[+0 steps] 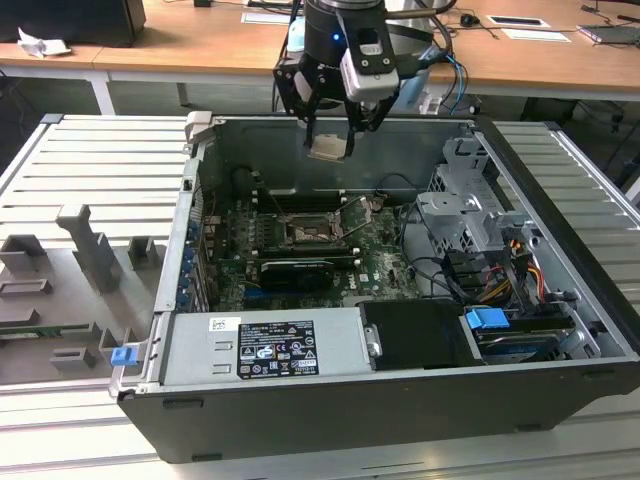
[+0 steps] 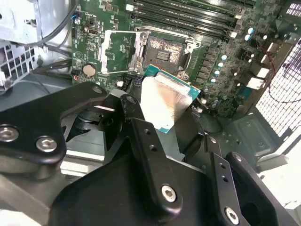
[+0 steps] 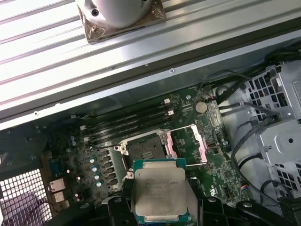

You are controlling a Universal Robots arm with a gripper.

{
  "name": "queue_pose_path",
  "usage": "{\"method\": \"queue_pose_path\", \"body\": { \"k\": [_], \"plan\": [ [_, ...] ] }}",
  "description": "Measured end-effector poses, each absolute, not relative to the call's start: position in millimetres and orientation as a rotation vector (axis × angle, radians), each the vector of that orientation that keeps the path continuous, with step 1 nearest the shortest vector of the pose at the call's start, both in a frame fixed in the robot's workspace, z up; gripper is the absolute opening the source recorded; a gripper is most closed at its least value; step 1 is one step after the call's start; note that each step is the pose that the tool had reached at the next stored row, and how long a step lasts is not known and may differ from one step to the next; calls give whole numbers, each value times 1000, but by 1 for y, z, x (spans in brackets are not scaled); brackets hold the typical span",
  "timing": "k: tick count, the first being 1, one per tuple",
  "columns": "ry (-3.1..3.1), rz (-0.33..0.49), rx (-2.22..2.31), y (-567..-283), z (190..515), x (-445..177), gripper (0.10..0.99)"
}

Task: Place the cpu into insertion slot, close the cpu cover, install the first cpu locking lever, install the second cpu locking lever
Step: 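Place the cpu into insertion slot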

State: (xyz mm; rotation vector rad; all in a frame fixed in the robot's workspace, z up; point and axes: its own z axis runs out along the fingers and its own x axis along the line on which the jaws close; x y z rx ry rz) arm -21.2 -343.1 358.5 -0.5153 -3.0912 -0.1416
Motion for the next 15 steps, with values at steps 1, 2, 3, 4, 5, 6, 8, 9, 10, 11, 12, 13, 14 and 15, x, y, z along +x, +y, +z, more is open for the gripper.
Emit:
{"method": "queue_pose_path", "body": {
  "k": [1, 2, 3, 4, 5, 6, 8, 9, 10, 11, 12, 13, 14, 15],
  "plan": [
    [-3088, -142, -536, -343, 358, -21, 525],
    [-3084, -142, -565, -343, 358, -21, 525],
    [-3081, -142, -586, -343, 358, -21, 525],
    [-3076, -142, -613, -343, 358, -21, 525],
    [-3073, -142, -633, -343, 358, -21, 525],
    [-3068, -142, -661, -343, 358, -21, 525],
    [-3057, -142, -715, -343, 358, -21, 525],
    [-3050, -142, -750, -343, 357, -21, 525],
    [-3040, -142, -793, -343, 357, -21, 525],
    [-3031, -142, -832, -343, 356, -21, 525],
    [-3022, -142, -869, -343, 356, -21, 525],
    [-3013, -142, -904, -343, 356, -21, 525],
    [-3007, -142, -926, -343, 355, -21, 525],
    [-3001, -141, -947, -343, 355, -21, 525]
  ]
}}
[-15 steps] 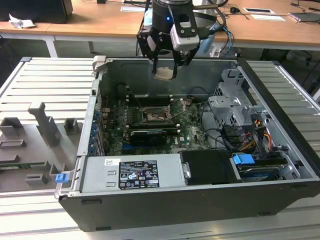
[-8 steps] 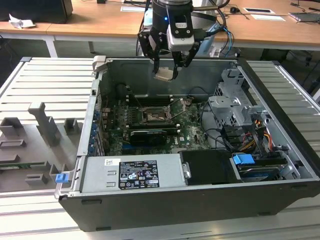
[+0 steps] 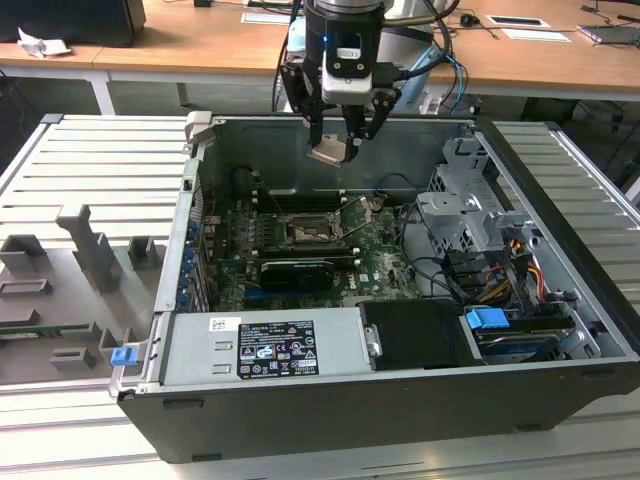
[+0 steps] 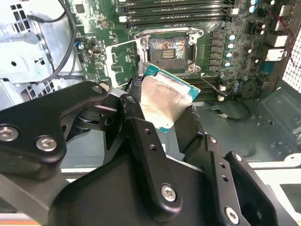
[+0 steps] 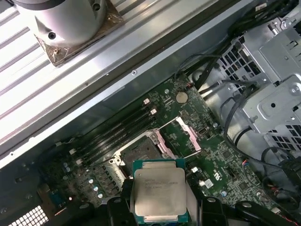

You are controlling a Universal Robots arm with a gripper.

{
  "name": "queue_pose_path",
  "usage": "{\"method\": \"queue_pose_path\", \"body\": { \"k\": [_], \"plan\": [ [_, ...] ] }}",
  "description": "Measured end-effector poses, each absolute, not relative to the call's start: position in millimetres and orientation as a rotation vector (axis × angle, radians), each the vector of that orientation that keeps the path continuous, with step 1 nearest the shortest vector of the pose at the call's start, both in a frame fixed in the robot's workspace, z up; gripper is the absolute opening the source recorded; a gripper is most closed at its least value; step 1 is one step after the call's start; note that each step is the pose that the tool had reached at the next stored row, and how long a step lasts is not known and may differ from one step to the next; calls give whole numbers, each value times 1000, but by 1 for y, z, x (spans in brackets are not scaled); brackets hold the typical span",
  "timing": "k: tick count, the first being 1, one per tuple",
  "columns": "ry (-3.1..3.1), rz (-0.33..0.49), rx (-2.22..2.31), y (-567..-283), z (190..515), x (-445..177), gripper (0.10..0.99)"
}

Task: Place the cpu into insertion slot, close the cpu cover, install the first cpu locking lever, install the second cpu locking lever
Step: 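Place the cpu into insertion slot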

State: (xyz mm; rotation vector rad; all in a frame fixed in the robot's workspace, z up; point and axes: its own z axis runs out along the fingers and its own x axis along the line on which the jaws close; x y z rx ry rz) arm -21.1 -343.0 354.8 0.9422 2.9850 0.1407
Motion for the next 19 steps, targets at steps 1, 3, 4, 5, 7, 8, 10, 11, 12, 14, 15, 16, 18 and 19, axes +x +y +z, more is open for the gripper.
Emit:
{"method": "queue_pose_path", "body": {
  "k": [1, 3, 4, 5, 7, 8, 10, 11, 12, 14, 15, 16, 18, 19],
  "plan": [
    [2975, 140, 971, -343, 354, -21, 525],
    [2948, 139, 1044, -343, 353, -21, 525],
    [2938, 139, 1069, -343, 352, -21, 525],
    [2928, 139, 1094, -343, 352, -21, 525],
    [2918, 138, 1119, -343, 351, -24, 525],
    [2916, 138, 1122, -343, 351, -25, 525],
    [2913, 138, 1130, -343, 350, -27, 525],
    [2911, 138, 1135, -343, 350, -28, 525],
    [2904, 138, 1152, -343, 350, -28, 525],
    [2888, 138, 1188, -343, 350, -28, 525],
    [2879, 138, 1208, -343, 350, -28, 525],
    [2867, 137, 1235, -343, 350, -28, 525],
    [2845, 137, 1280, -343, 350, -28, 525],
    [2839, 137, 1293, -343, 350, -28, 525]
  ]
}}
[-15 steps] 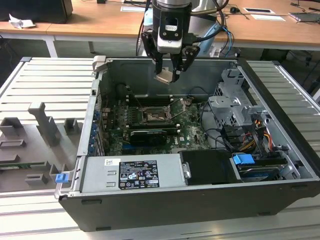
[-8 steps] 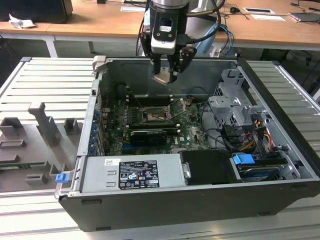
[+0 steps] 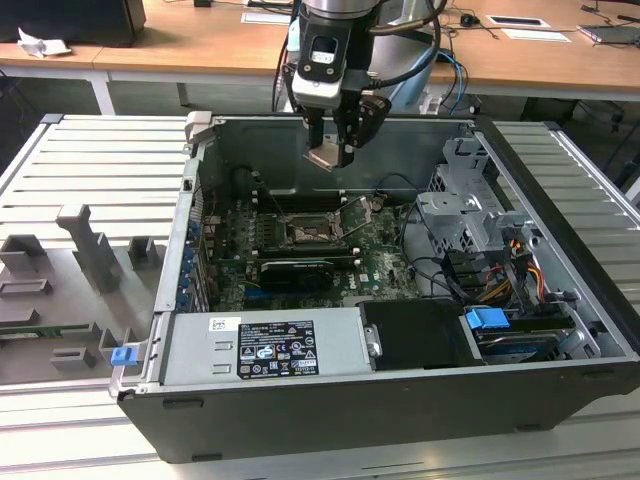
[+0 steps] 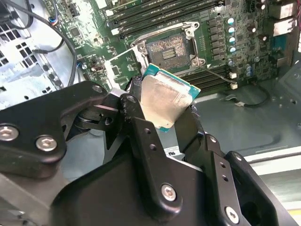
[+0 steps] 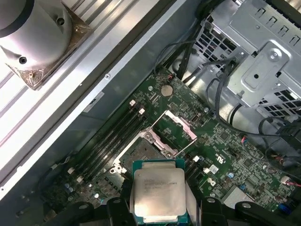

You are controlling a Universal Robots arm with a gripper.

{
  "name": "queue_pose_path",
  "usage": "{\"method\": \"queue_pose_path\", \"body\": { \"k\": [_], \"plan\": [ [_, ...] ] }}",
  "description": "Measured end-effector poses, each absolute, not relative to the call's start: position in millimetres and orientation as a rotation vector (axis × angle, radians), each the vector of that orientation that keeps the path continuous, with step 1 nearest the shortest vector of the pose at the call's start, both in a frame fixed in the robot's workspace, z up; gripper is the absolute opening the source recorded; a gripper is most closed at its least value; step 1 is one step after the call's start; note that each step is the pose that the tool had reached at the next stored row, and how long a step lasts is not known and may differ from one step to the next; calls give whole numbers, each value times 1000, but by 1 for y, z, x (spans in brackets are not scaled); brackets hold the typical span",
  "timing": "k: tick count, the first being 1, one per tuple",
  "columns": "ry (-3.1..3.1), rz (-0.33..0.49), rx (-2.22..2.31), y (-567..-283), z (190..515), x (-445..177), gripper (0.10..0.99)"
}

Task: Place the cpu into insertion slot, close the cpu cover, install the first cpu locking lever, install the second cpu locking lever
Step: 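Place the cpu into insertion slot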

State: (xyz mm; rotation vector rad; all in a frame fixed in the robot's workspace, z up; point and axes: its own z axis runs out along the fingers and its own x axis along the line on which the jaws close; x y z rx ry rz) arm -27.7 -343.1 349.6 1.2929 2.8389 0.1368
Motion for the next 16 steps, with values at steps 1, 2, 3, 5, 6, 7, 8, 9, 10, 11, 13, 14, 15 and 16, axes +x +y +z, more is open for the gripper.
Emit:
{"method": "queue_pose_path", "body": {
  "k": [1, 2, 3, 5, 6, 7, 8, 9, 10, 11, 13, 14, 15, 16],
  "plan": [
    [2832, 137, 1307, -343, 350, -28, 525],
    [2824, 136, 1323, -343, 349, -28, 525],
    [2815, 136, 1340, -343, 349, -28, 525],
    [2797, 136, 1375, -343, 349, -28, 525],
    [2786, 135, 1396, -343, 349, -28, 525],
    [2777, 135, 1412, -343, 349, -28, 525],
    [2762, 135, 1440, -343, 349, -28, 525],
    [2754, 135, 1454, -343, 348, -28, 525],
    [2749, 135, 1464, -343, 348, -28, 525],
    [2745, 134, 1471, -343, 348, -28, 525],
    [2743, 134, 1474, -343, 347, -28, 525],
    [2743, 134, 1474, -343, 346, -28, 525],
    [2743, 134, 1474, -343, 346, -28, 525],
    [2743, 134, 1474, -343, 346, -28, 525]
  ]
}}
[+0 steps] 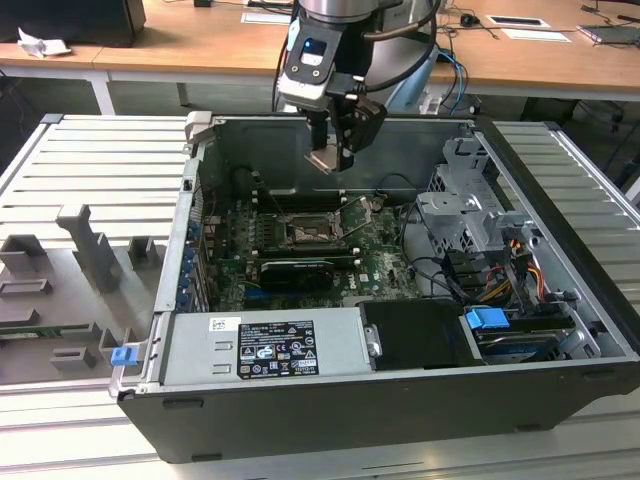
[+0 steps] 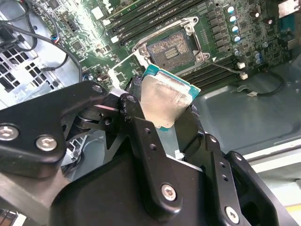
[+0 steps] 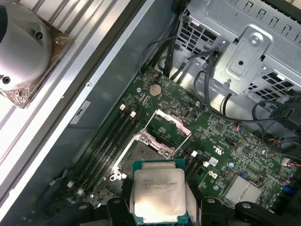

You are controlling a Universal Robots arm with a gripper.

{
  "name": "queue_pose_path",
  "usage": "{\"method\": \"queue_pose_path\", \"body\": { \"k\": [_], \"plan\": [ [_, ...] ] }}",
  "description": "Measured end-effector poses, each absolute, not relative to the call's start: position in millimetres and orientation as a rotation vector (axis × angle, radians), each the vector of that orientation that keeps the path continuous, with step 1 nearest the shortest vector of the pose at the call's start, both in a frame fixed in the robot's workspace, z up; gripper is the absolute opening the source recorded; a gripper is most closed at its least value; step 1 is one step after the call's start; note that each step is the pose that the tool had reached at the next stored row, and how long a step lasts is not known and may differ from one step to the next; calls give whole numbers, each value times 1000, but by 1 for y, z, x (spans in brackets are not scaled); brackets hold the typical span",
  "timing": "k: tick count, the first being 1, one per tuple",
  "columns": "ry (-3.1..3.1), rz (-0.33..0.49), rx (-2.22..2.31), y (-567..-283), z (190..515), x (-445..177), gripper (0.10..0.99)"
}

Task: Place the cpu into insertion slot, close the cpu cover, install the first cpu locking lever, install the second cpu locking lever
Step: 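Place the cpu into insertion slot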

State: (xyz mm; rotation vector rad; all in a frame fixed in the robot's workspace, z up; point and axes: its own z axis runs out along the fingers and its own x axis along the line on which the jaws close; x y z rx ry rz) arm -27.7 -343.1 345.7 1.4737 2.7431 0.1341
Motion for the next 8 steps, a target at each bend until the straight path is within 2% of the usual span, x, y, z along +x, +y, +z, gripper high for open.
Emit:
{"method": "queue_pose_path", "body": {
  "k": [8],
  "plan": [
    [2715, 134, 1522, -343, 345, -28, 525]
  ]
}}
